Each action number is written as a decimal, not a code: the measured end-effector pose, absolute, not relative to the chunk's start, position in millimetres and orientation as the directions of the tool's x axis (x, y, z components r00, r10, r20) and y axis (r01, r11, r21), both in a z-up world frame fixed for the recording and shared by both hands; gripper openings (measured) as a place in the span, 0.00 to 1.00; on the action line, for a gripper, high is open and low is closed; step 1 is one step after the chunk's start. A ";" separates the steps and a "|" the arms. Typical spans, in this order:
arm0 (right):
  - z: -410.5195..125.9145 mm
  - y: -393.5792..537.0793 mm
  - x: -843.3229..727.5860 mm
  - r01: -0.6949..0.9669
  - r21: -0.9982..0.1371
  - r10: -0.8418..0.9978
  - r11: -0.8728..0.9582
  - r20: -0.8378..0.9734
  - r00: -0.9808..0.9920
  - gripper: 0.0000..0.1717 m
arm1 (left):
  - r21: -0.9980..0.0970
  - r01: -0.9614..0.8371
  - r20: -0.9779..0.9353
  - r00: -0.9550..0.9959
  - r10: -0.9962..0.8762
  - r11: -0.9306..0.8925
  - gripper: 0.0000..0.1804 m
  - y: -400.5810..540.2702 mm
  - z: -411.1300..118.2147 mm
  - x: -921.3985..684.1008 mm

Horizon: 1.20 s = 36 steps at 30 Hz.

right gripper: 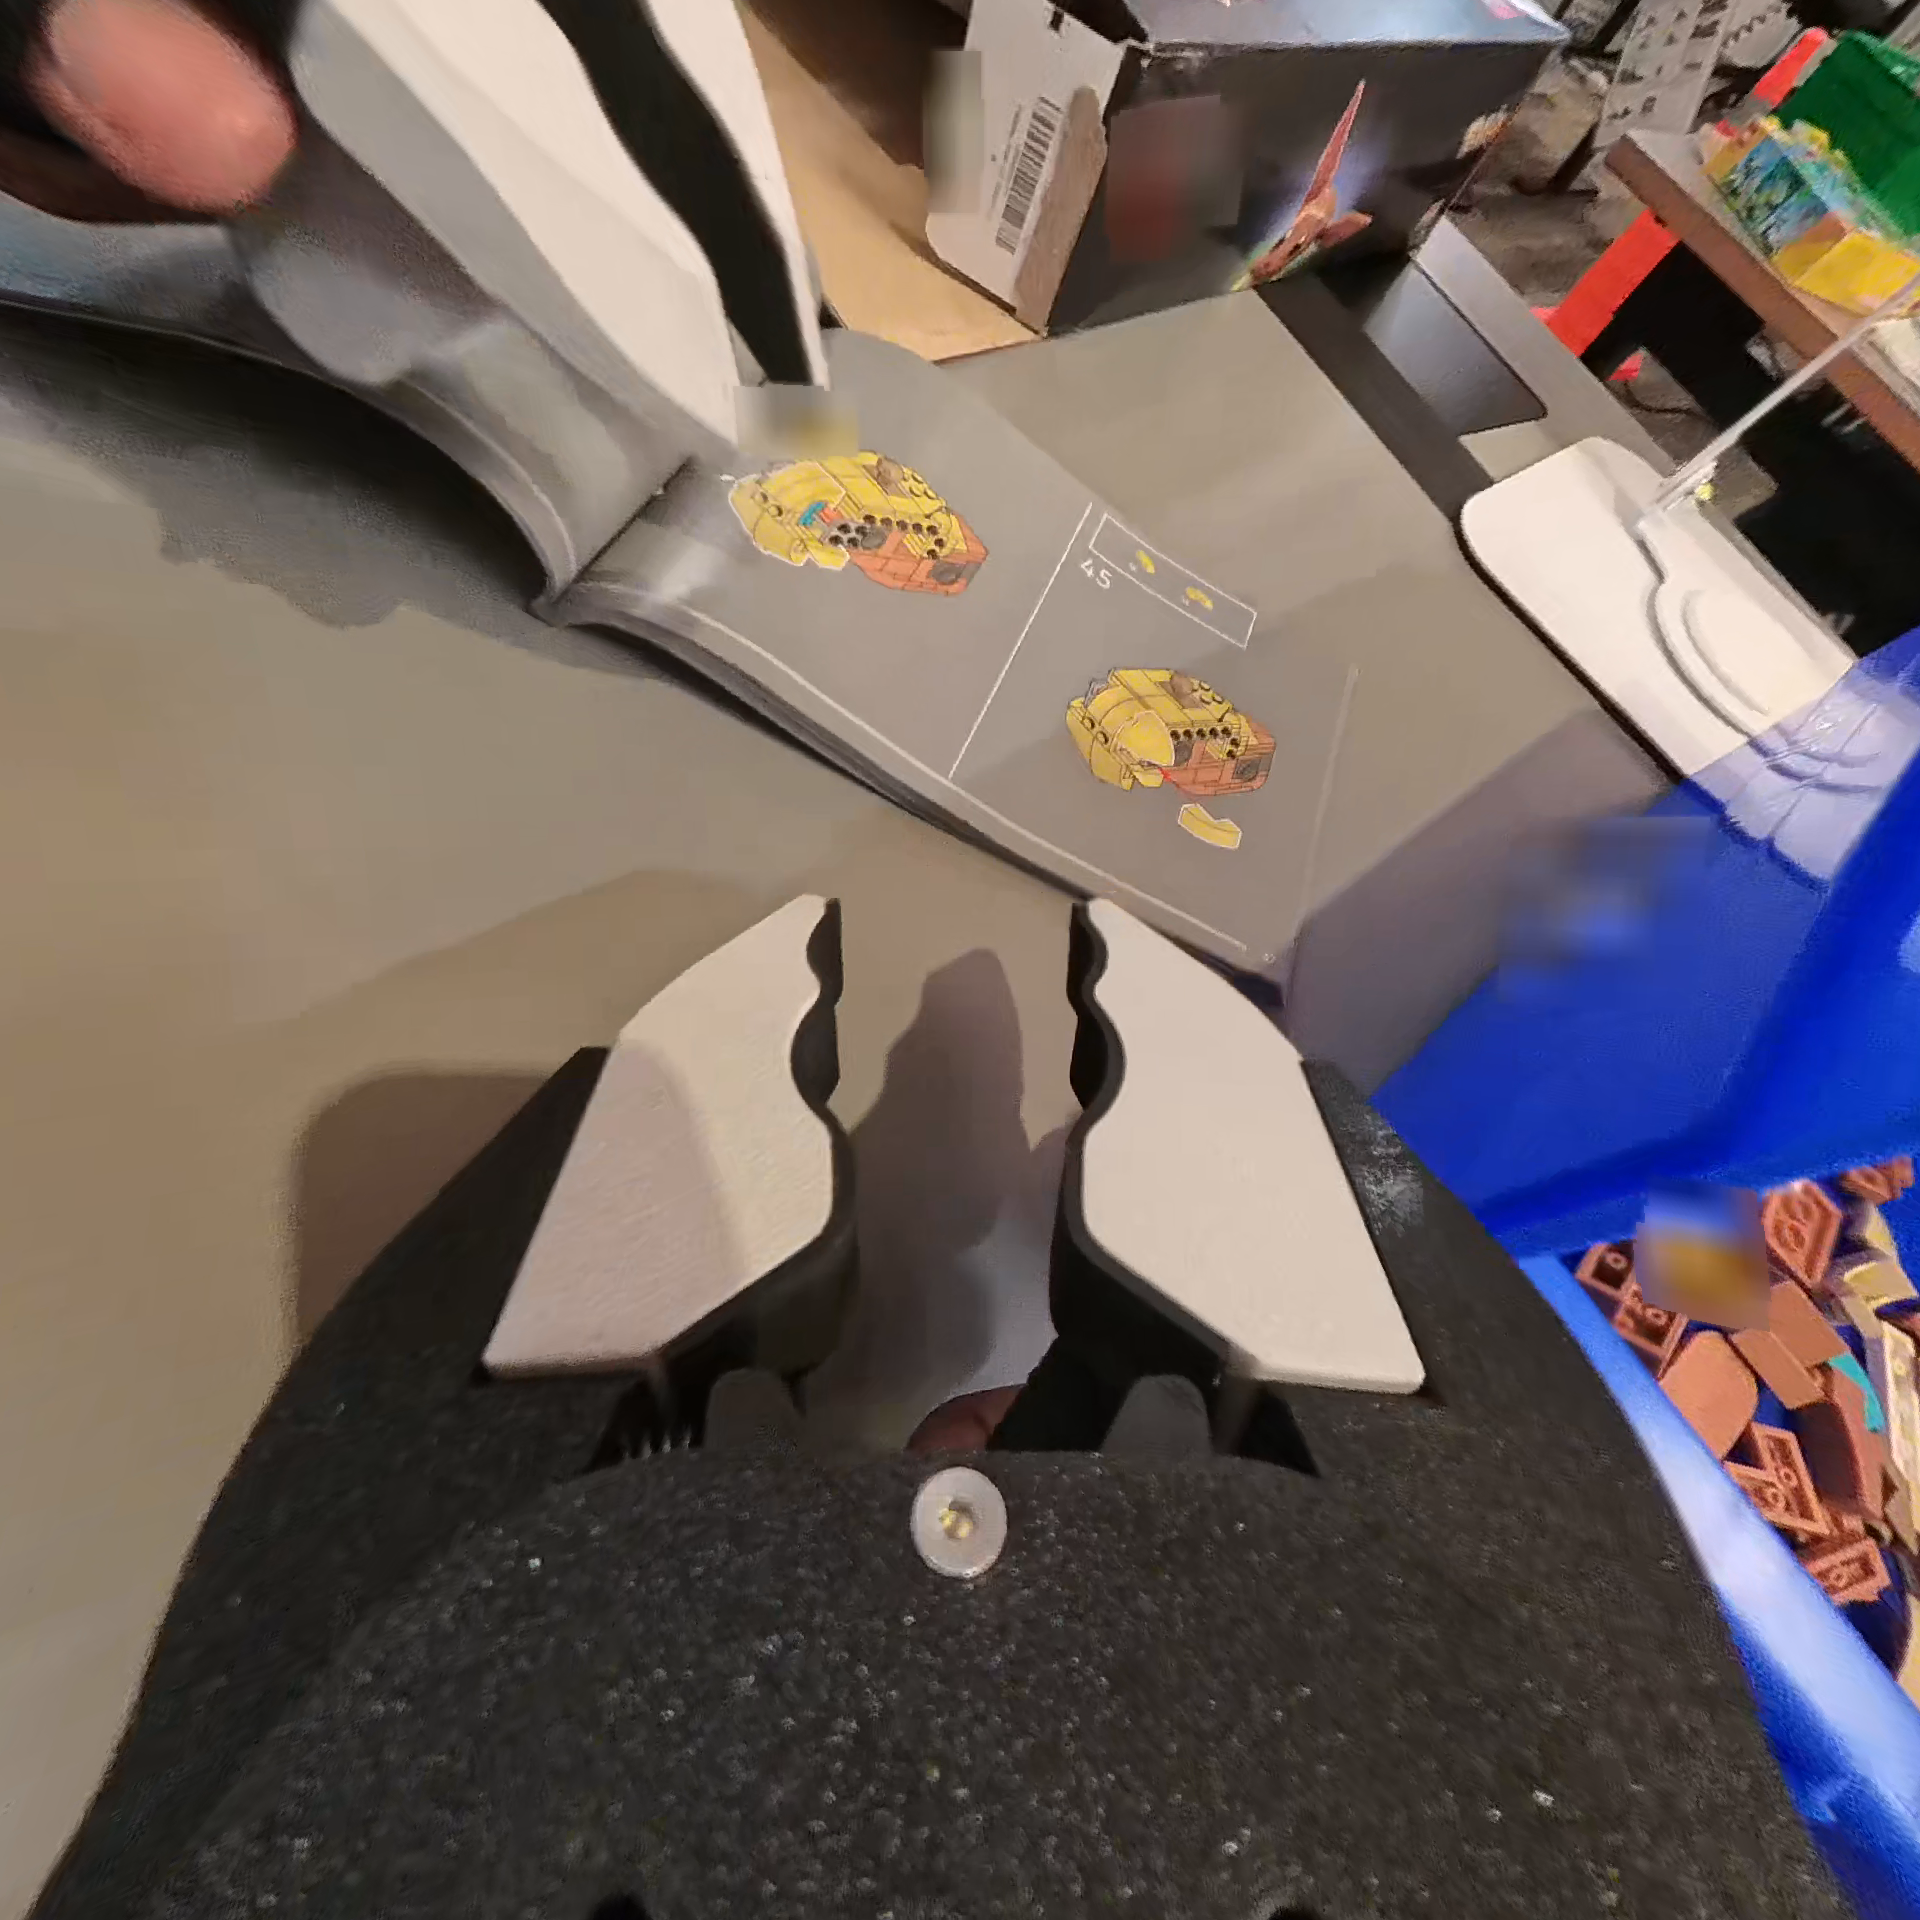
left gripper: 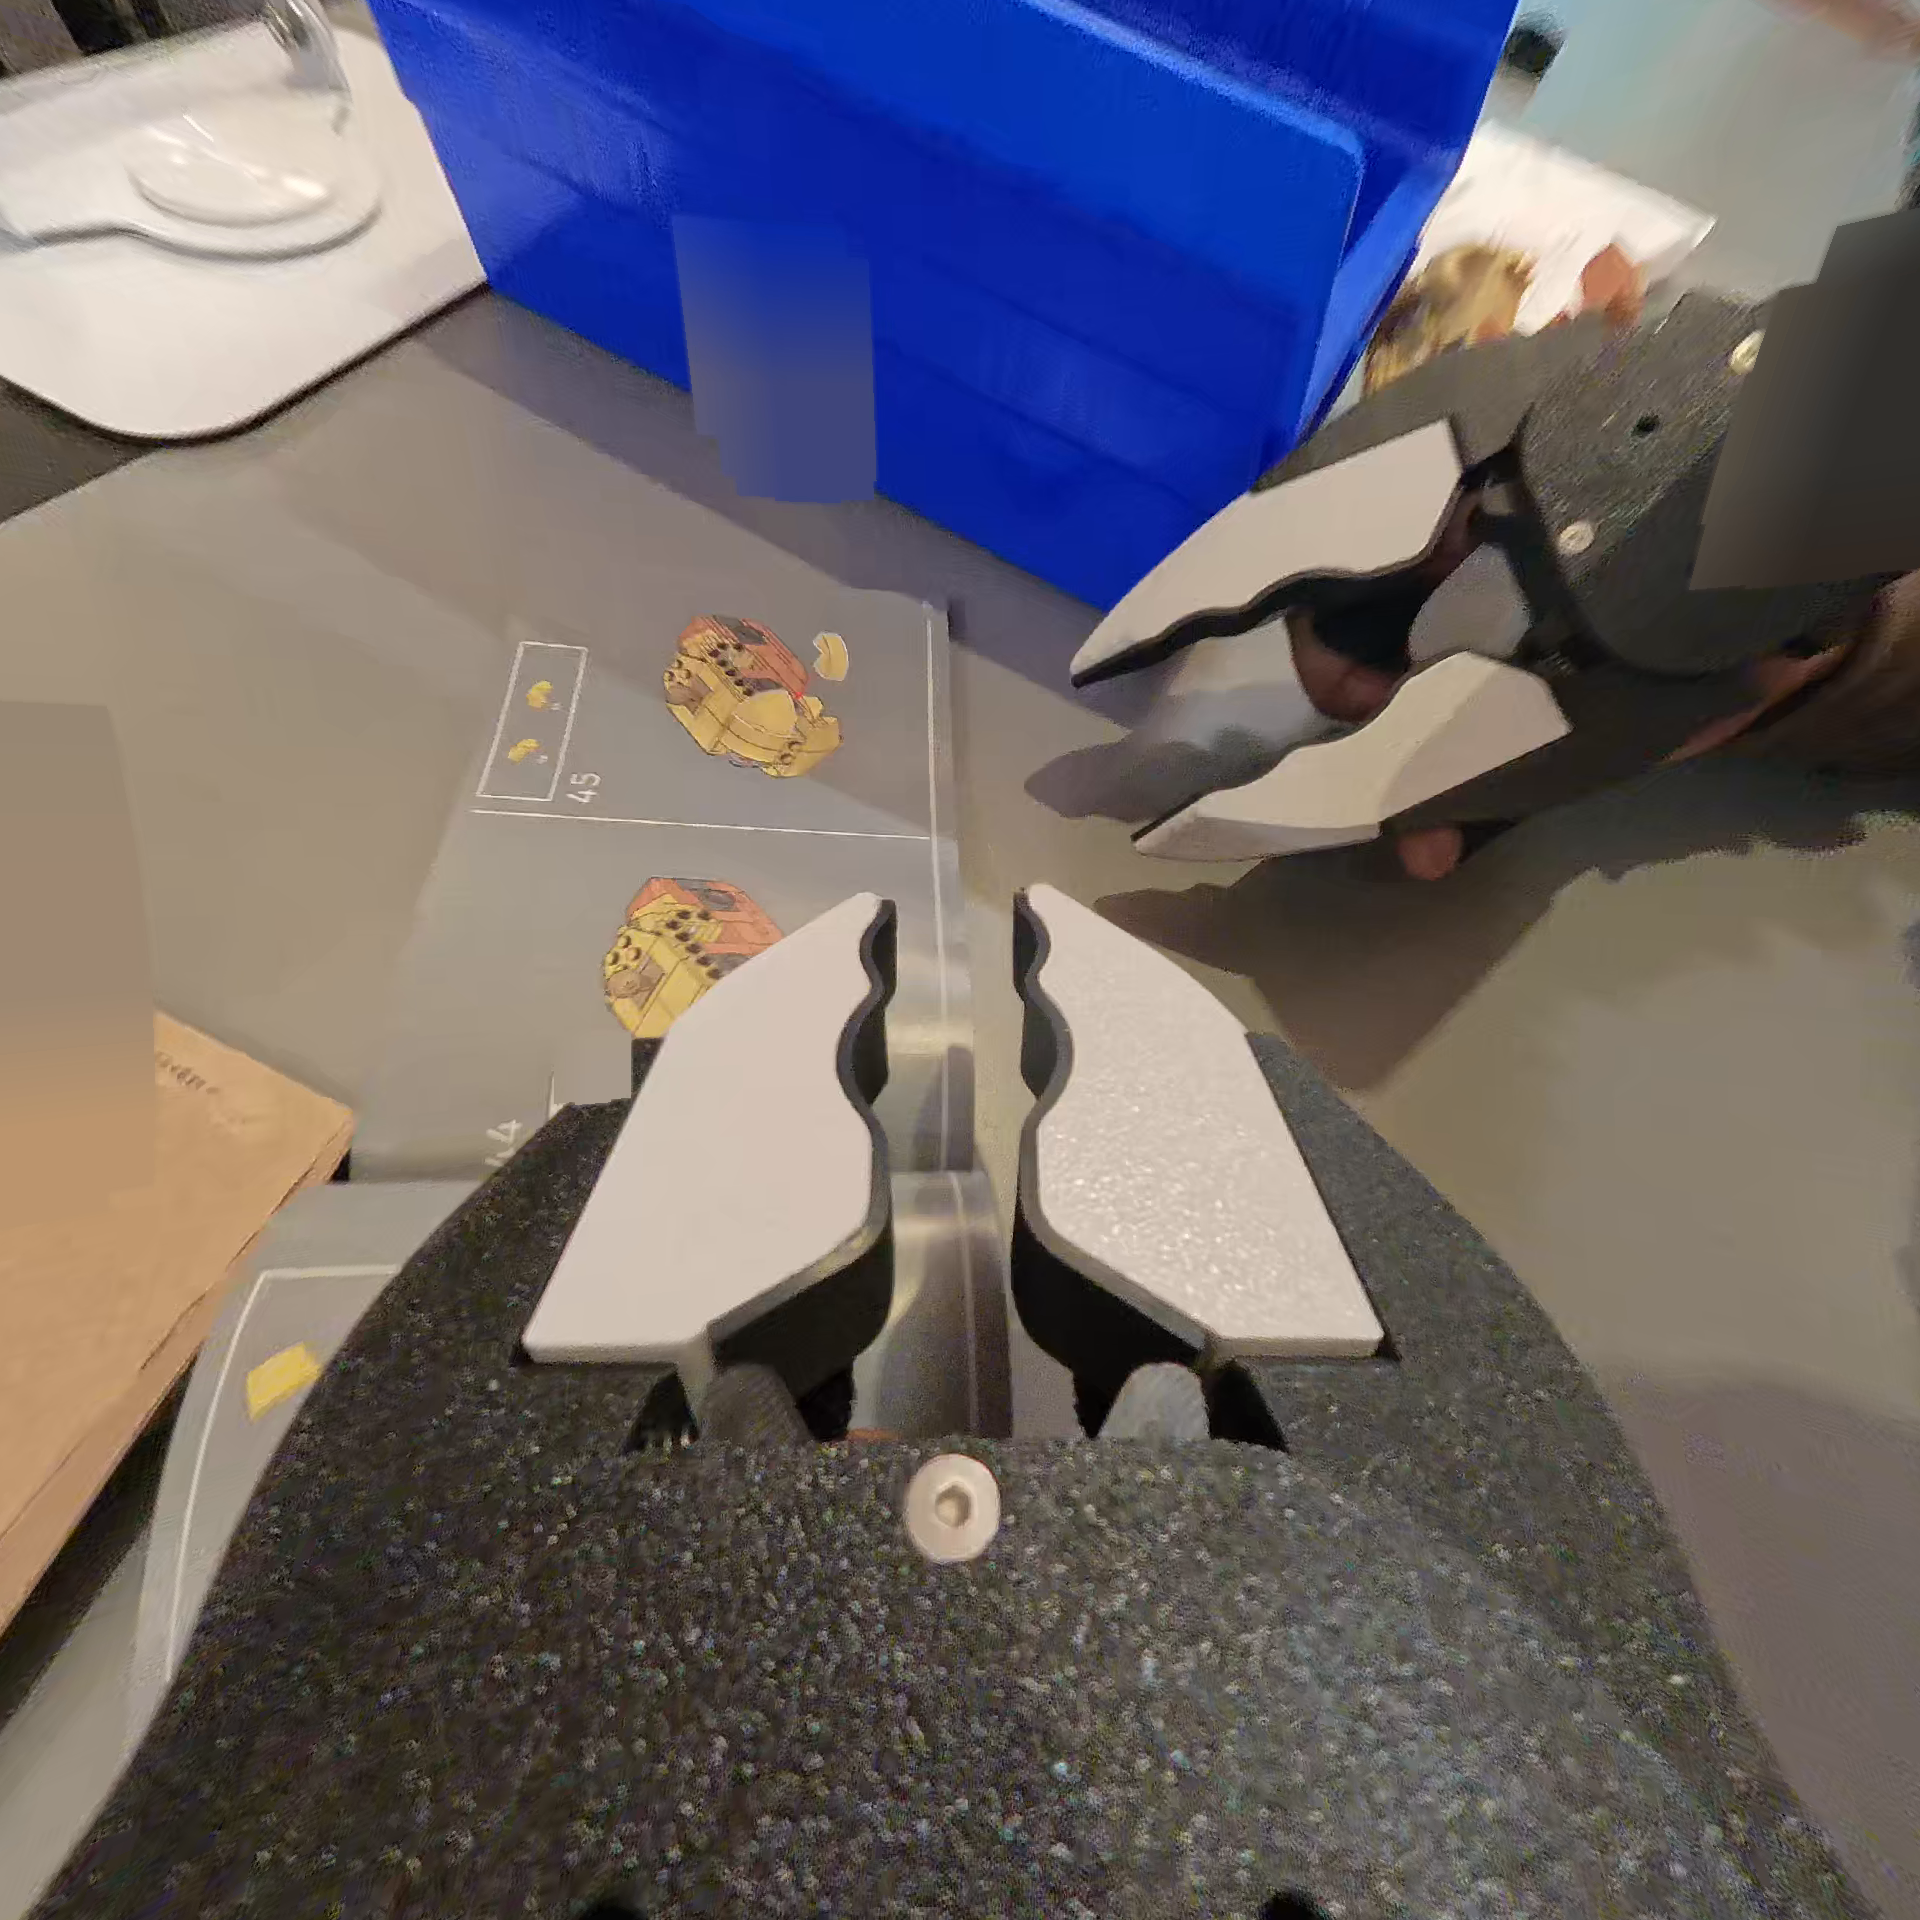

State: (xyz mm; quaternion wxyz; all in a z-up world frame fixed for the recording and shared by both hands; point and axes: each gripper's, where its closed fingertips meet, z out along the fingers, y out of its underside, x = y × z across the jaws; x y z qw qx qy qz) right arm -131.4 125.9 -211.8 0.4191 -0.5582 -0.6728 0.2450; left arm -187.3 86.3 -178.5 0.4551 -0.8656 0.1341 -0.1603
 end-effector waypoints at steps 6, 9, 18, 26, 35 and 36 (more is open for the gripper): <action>-214.7 120.8 -119.4 0.546 -0.784 0.950 0.295 0.303 -0.078 0.24 | -0.654 -0.322 -0.080 0.930 -0.360 -0.685 0.16 103.3 -211.4 -181.8; -215.5 119.4 -112.2 0.543 -0.782 0.948 0.306 0.302 -0.098 0.24 | -0.590 -0.381 -0.135 0.916 -0.378 -0.712 0.19 109.4 -222.9 -178.7; -214.0 115.5 -106.6 0.515 -0.798 0.949 0.313 0.282 -0.140 0.22 | -0.536 -0.398 -0.189 0.916 -0.354 -0.744 0.19 116.7 -233.6 -184.0; -217.0 113.6 -108.0 0.525 -0.782 0.941 0.335 0.299 -0.156 0.22 | -0.572 -0.355 -0.132 0.930 -0.344 -0.740 0.18 113.5 -229.5 -182.9; -217.9 113.7 -108.4 0.529 -0.778 0.940 0.340 0.303 -0.159 0.22 | -0.584 -0.327 -0.094 0.936 -0.338 -0.743 0.17 110.5 -225.9 -181.8; -218.0 113.7 -108.4 0.529 -0.777 0.940 0.340 0.302 -0.159 0.22 | -0.583 -0.327 -0.095 0.936 -0.338 -0.744 0.17 110.0 -225.5 -181.8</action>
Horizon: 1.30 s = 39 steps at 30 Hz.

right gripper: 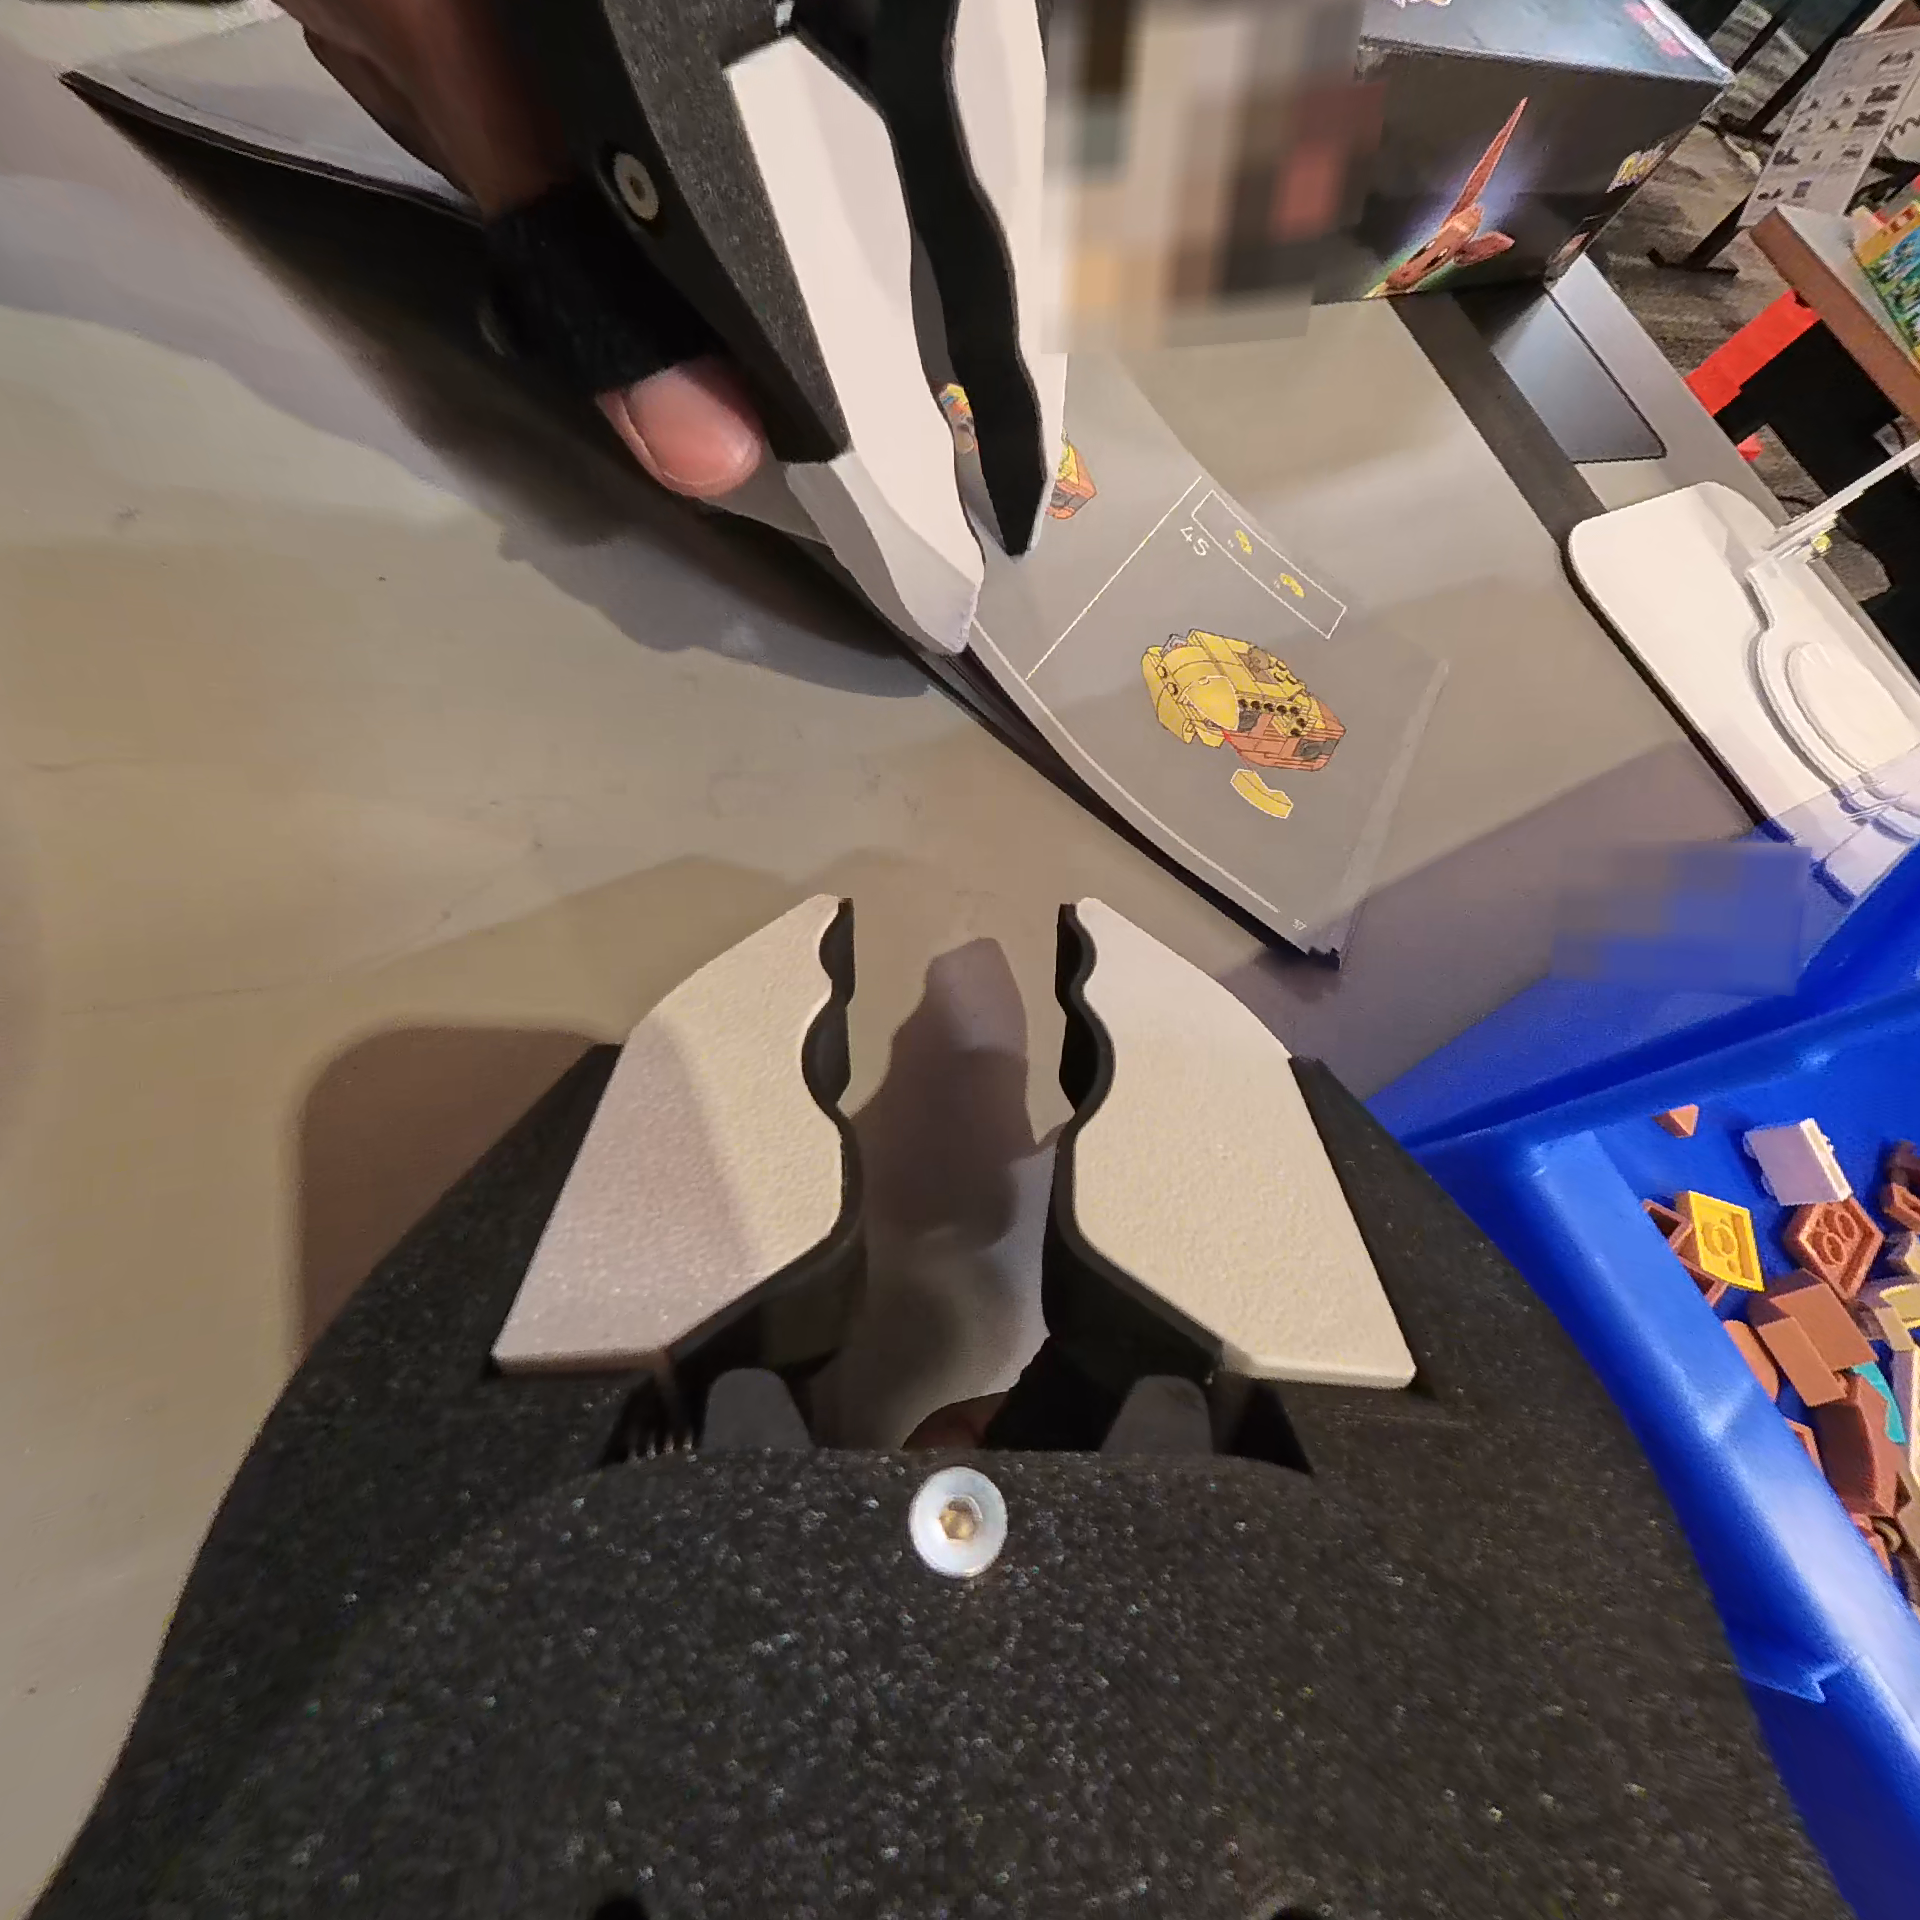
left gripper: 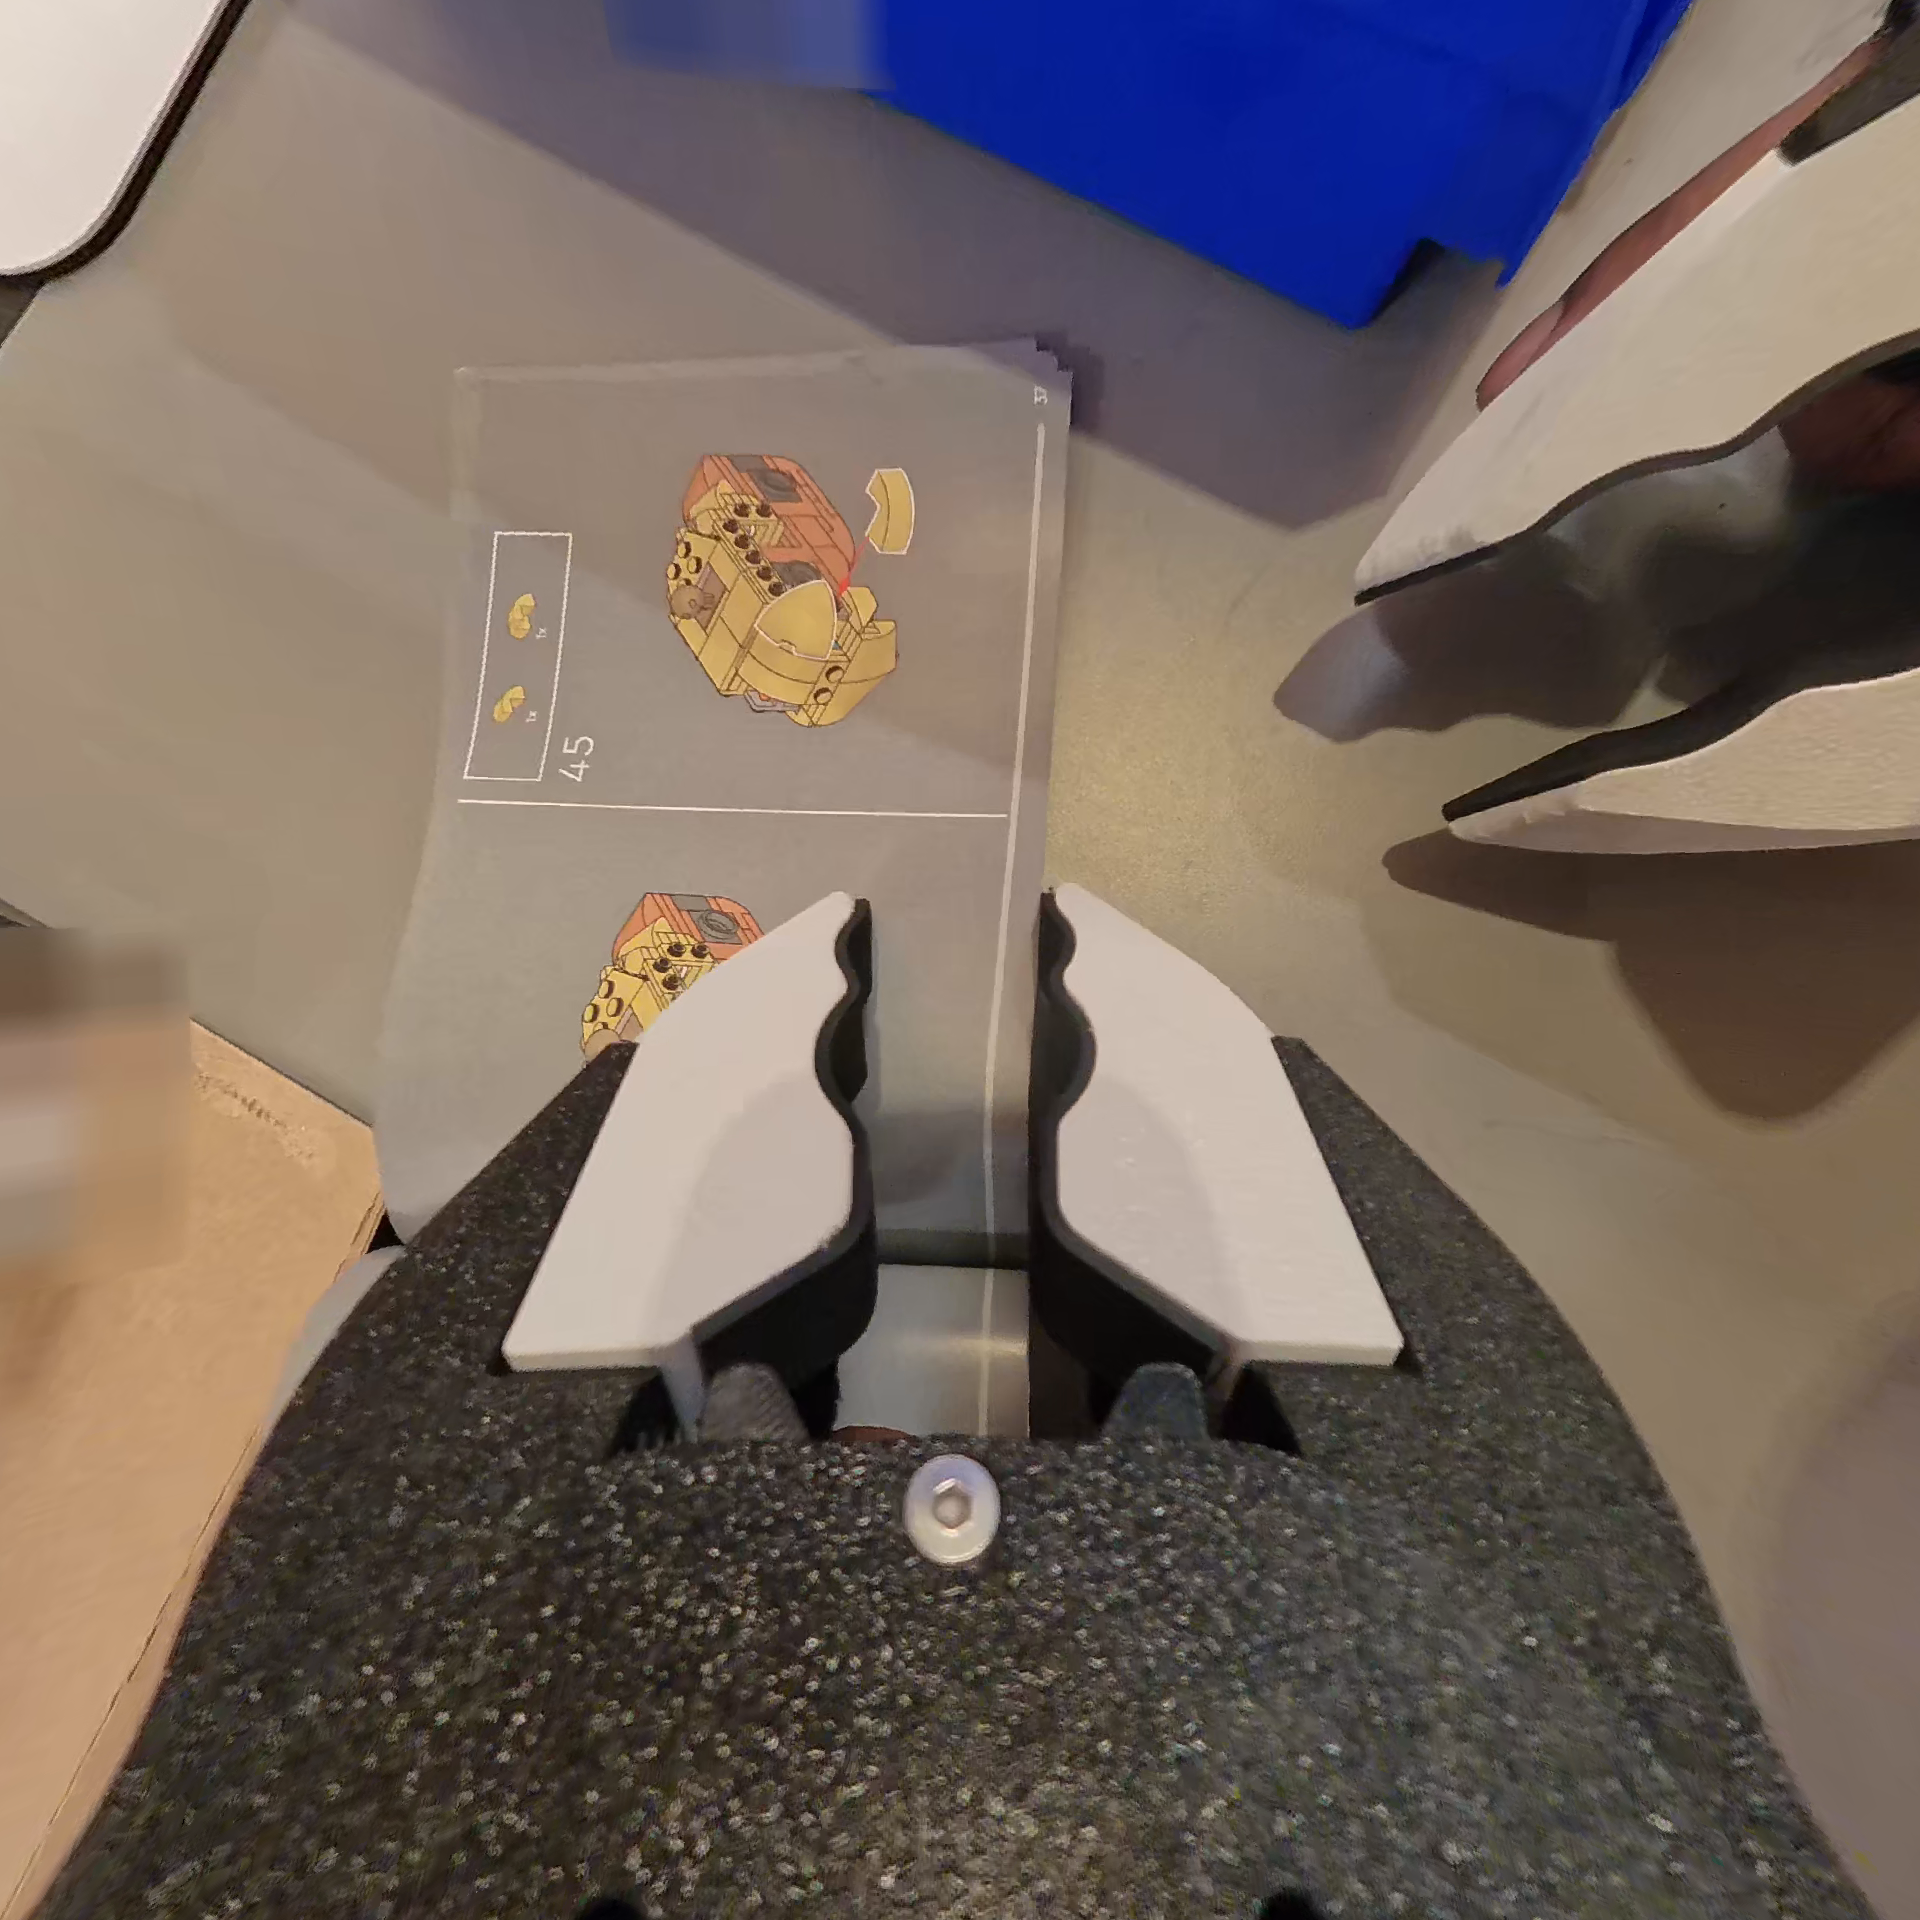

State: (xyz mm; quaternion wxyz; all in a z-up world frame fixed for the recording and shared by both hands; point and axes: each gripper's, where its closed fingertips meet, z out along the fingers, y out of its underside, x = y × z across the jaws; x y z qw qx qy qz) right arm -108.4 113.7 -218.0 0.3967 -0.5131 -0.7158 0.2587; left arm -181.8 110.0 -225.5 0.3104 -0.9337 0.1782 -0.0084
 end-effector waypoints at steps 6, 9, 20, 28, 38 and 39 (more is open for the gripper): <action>-218.8 113.7 -108.8 0.533 -0.771 0.937 0.347 0.312 -0.159 0.22 | -0.593 -0.318 -0.105 0.941 -0.320 -0.740 0.17 103.6 -218.6 -186.9; -219.4 114.0 -109.3 0.538 -0.765 0.934 0.354 0.322 -0.155 0.22 | -0.604 -0.304 -0.120 0.948 -0.293 -0.736 0.17 97.1 -213.1 -193.4; -221.0 112.3 -114.7 0.555 -0.721 0.900 0.416 0.415 -0.135 0.23 | -0.693 -0.173 -0.177 0.982 -0.067 -0.699 0.16 55.2 -190.8 -222.0; -221.2 109.6 -119.2 0.559 -0.718 0.899 0.415 0.418 -0.130 0.22 | -0.767 -0.008 -0.095 0.990 0.101 -0.641 0.17 7.0 -185.9 -237.3; -221.0 109.9 -118.3 0.558 -0.719 0.898 0.415 0.422 -0.124 0.22 | -0.760 0.091 -0.009 0.989 0.151 -0.644 0.17 -62.4 -203.0 -230.6; -220.9 109.8 -118.2 0.557 -0.719 0.898 0.416 0.423 -0.124 0.22 | -0.760 0.103 0.001 0.988 0.157 -0.642 0.17 -68.1 -203.6 -230.3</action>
